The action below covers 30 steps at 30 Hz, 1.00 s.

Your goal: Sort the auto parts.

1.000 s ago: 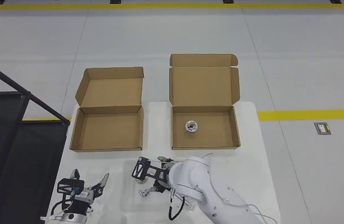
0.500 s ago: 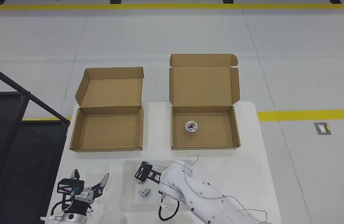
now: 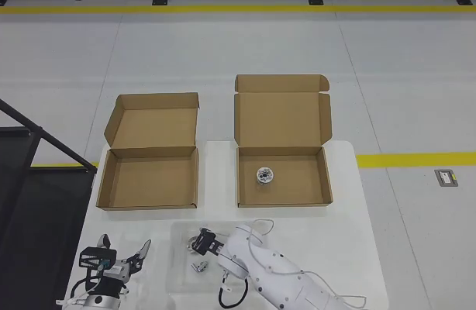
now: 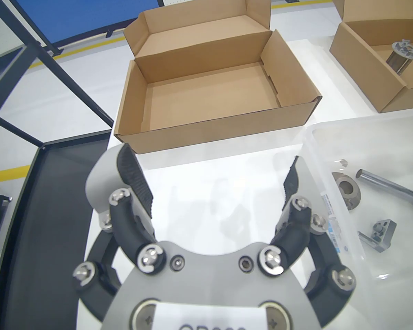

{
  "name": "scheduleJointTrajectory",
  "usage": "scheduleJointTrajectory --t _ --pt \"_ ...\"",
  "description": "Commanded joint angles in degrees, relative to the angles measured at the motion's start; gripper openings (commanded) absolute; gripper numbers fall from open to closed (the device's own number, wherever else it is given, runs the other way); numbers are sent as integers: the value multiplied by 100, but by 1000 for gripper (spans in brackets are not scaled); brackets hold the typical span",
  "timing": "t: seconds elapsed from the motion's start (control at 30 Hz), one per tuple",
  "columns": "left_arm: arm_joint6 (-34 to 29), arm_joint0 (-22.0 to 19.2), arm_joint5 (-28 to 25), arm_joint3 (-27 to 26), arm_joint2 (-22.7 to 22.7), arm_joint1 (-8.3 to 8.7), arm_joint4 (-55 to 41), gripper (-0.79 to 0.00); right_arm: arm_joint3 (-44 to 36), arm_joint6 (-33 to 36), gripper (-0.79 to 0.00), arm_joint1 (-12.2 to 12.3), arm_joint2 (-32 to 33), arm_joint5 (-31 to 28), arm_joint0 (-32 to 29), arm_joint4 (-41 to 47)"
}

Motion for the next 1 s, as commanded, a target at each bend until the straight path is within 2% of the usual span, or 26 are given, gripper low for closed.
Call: scheduleJointTrajectory --t 0.0,0.07,0.13,0.57,0.6,0.63,0.7,0.83,0.97 --pt "0 0 0 0 0 0 0 0 112 6 -431 -40 -21 42 29 20" --pt "0 0 0 0 0 0 0 0 249 0 -502 -87 -47 72 70 36" --pt "0 0 0 0 0 0 0 0 393 -11 -529 -137 -65 113 119 63" --pt "0 0 0 0 0 0 0 0 886 -295 -526 -360 -52 -13 276 359" --pt "0 0 0 0 0 0 0 0 918 -301 -548 -370 -47 -13 283 366" --pt "0 0 0 0 0 0 0 0 952 -308 -606 -381 -40 -18 288 379" --pt "0 0 0 0 0 0 0 0 1019 -312 -785 -401 -27 -15 303 393" --pt "0 0 0 0 0 0 0 0 959 -368 -785 -415 43 -87 338 419" --pt "0 0 0 0 0 0 0 0 502 -417 -785 -306 298 -317 267 408"
